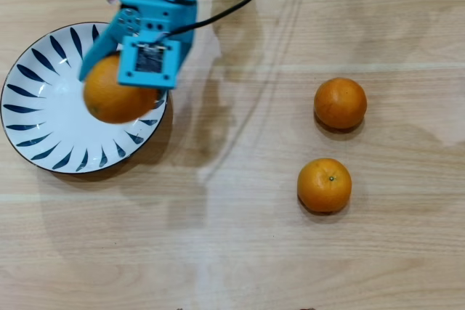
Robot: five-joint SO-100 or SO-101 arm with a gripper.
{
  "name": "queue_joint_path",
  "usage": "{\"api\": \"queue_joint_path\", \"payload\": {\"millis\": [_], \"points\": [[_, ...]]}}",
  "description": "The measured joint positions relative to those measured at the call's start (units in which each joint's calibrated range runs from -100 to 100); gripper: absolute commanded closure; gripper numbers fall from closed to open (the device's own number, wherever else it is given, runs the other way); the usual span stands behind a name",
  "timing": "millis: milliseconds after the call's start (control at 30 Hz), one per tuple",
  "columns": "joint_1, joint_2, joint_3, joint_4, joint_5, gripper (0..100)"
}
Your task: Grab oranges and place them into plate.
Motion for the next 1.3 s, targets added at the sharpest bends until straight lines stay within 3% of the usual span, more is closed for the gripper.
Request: {"api": "queue_joint_path", "payload": {"millis": [400, 833, 1067, 1300], "points": [[12.3, 0.0, 10.0, -2.5, 4.2, 65], [18.7, 0.1, 18.5, -7.6, 7.2, 64], [20.4, 0.6, 21.7, -7.7, 7.4, 44], [20.8, 0.4, 21.9, -7.8, 7.5, 43]]}}
